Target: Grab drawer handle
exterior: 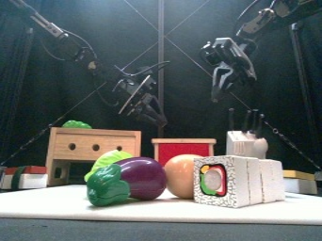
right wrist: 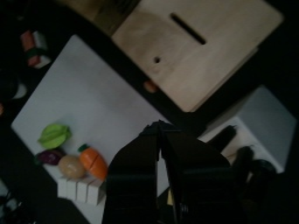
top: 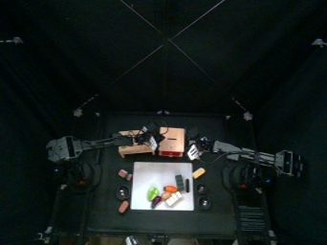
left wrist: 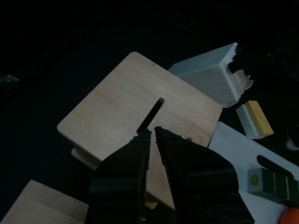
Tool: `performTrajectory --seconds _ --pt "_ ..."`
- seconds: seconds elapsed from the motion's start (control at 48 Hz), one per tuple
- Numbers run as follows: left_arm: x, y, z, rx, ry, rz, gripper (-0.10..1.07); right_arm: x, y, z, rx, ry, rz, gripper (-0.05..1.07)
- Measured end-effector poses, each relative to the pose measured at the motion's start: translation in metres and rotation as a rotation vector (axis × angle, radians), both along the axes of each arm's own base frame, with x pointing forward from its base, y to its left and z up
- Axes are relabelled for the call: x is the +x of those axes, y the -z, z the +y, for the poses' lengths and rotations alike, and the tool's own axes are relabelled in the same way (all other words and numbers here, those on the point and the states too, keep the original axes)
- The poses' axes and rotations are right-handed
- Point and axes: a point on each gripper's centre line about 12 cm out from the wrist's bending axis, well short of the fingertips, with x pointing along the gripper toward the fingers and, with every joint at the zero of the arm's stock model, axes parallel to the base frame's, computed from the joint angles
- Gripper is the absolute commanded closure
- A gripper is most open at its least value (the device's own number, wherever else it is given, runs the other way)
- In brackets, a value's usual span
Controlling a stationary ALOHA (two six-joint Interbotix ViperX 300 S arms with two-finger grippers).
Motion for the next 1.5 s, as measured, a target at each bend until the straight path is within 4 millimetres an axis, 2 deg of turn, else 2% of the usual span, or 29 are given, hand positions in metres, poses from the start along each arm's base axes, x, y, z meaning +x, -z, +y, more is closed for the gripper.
performTrajectory --seconds 0.083,0.208,0.396,0.583,0.75,1.042,1.125,1.271,1.5 --pt "-0.001 0.0 0.002 0.0 -0.005 0.0 0.39 0.002 -0.002 0.005 -0.025 0.02 -0.008 0.8" --pt "0.0 0.0 0.004 0.001 -0.009 -0.001 0.39 0.006 0.002 0.022 -0.048 0.006 -0.046 0.78" --pt "0.008 0.001 0.009 -0.007 -0.016 -0.006 0.39 0.014 0.016 0.039 -0.019 -0.029 -0.169 0.78" --pt "0.022 0.008 0.018 -0.021 -0.037 0.016 0.39 0.017 0.038 0.045 0.021 -0.048 -0.259 0.78" --pt "0.03 0.016 0.028 -0.033 -0.072 0.084 0.39 0.03 0.057 0.052 0.024 -0.066 -0.204 0.78" --pt "0.037 0.018 0.034 -0.041 -0.099 0.133 0.39 0.062 0.076 0.061 -0.017 -0.067 -0.022 0.76" --pt "0.04 0.022 0.036 -0.049 -0.105 0.139 0.39 0.069 0.084 0.062 -0.017 -0.066 0.007 0.7" --pt "0.046 0.032 0.037 -0.071 -0.113 0.153 0.39 0.076 0.095 0.063 -0.015 -0.066 0.035 0.51" --pt "0.05 0.038 0.044 -0.108 -0.148 0.173 0.39 0.08 0.11 0.06 -0.044 -0.076 0.088 0.29"
